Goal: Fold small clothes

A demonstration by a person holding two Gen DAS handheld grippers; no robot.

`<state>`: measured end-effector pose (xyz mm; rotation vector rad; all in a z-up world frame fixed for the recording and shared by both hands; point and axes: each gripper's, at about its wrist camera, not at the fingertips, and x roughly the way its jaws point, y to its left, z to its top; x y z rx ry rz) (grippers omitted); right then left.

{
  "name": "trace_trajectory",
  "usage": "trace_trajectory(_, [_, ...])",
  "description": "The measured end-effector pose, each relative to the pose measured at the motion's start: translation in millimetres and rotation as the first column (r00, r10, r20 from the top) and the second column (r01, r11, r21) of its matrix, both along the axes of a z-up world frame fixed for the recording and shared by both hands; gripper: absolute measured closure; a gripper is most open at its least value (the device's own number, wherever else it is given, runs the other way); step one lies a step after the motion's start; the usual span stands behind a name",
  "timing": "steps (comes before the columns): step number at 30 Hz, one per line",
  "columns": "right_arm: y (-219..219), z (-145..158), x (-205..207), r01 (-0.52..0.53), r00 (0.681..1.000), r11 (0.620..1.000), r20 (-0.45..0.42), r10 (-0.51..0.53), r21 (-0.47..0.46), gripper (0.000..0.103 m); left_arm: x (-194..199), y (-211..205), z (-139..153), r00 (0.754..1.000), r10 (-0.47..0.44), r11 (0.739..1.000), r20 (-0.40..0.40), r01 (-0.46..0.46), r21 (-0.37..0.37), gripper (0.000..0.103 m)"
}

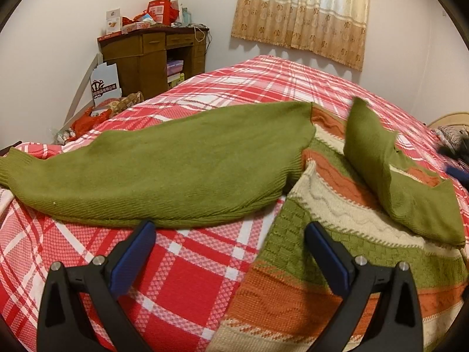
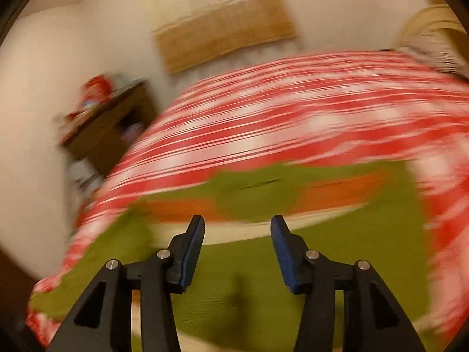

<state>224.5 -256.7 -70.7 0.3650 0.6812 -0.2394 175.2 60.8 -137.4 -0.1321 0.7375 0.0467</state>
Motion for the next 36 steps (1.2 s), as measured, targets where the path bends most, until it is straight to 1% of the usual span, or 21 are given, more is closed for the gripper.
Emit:
trace_trajectory(3, [-57,-10,-24,0.093,0.996,0.994,-0.022,-0.091,0.062,0.054,1,-3,0,1.0,0.004,1.0,-0.004,-0.004,0.015,0.0])
trace_trajectory(5, [-78,-16,-36,0.13,0.991,0.991,-0.028,-0.129,0.044,0.055,2,-4,-1,1.0,0.006,1.0,-0.007,-0.006,0.021,0.0])
trace_trajectory(7, [-84,-20,-37,0.105,0.994,0.994,-0.035,-0.104,0.029,0.067,1,-5,-1,1.0,0.007,1.0,-0.009,-0.007,0.027,0.0])
trace_trajectory(8, [-84,-25,-35,0.096,0.993,0.995,-0.064,-0.095,0.012,0.078,2,-5,-1,1.0,0.008,0.999,-0.012,-0.008,0.033,0.0])
trace_trajectory(9, [-84,-30,-32,0.1,0.989,0.995,-0.107,-0.101,-0.009,0.078,2,-5,-1,1.0,0.009,0.999,-0.014,-0.008,0.036,0.0])
trace_trajectory(11, [-88,-39,-35,0.122,0.981,0.992,-0.147,-0.123,-0.018,0.078,2,-7,-1,1.0,0.01,0.999,-0.017,-0.01,0.042,0.0])
trace_trajectory(13, [-96,-46,-39,0.124,0.982,0.992,-0.149,-0.119,0.024,0.077,2,-8,-1,1.0,0.011,0.999,-0.018,-0.01,0.046,0.0])
trace_trajectory(15, [-102,-46,-46,0.123,0.984,0.989,-0.137,-0.111,0.08,0.075,3,-9,-1,1.0,0.013,0.999,-0.018,-0.012,0.05,0.0])
trace_trajectory(17, [-100,-49,-49,0.077,0.991,0.984,-0.122,-0.058,0.159,0.075,3,-9,-2,1.0,0.014,0.999,-0.018,-0.013,0.053,0.0])
trace_trajectory(18, [-96,-50,-48,0.031,0.993,0.983,-0.121,-0.009,0.183,0.075,3,-10,-2,1.0,0.014,0.998,-0.018,-0.013,0.054,0.0])
trace_trajectory(20, [-89,-50,-48,-0.022,0.992,0.99,-0.123,0.039,0.141,0.075,3,-10,-2,1.0,0.014,0.998,-0.018,-0.013,0.054,0.0])
trace_trajectory(21, [-82,-49,-47,-0.056,0.989,0.994,-0.133,0.069,0.096,0.075,3,-10,-2,1.0,0.014,0.998,-0.019,-0.013,0.055,0.0])
trace_trajectory(22, [-76,-48,-46,-0.078,0.985,0.997,-0.153,0.082,0.029,0.078,3,-10,-2,1.0,0.014,0.998,-0.018,-0.013,0.054,0.0])
trace_trajectory(23, [-72,-49,-45,-0.091,0.981,0.996,-0.172,0.087,-0.017,0.089,3,-10,-2,1.0,0.014,0.998,-0.019,-0.013,0.054,0.0])
trace_trajectory(24, [-72,-48,-46,-0.1,0.98,0.995,-0.174,0.093,-0.029,0.09,3,-10,-2,1.0,0.013,0.998,-0.019,-0.012,0.054,0.0])
trace_trajectory(25, [-74,-47,-46,-0.089,0.981,0.996,-0.175,0.082,-0.028,0.091,3,-10,-2,1.0,0.013,0.999,-0.019,-0.012,0.053,0.0])
trace_trajectory(27, [-88,-45,-48,-0.023,0.986,0.999,-0.165,0.019,-0.022,0.092,3,-10,-2,1.0,0.013,0.998,-0.019,-0.012,0.054,0.0])
trace_trajectory(29, [-103,-47,-51,0.012,0.988,1.0,-0.152,-0.01,0.016,0.094,3,-10,-2,1.0,0.013,0.998,-0.019,-0.012,0.054,0.0])
trace_trajectory(31, [-111,-53,-51,0.016,0.991,0.999,-0.134,-0.009,0.051,0.094,3,-10,-2,1.0,0.013,0.998,-0.019,-0.012,0.054,0.0])
trace_trajectory(34, [-111,-51,-52,0.013,0.992,1.0,-0.128,-0.009,0.028,0.093,3,-10,-2,1.0,0.013,0.999,-0.019,-0.012,0.053,0.0])
trace_trajectory(36, [-115,-50,-52,0.037,0.99,0.999,-0.136,-0.032,0.031,0.088,3,-10,-2,1.0,0.013,0.998,-0.019,-0.012,0.054,0.0])
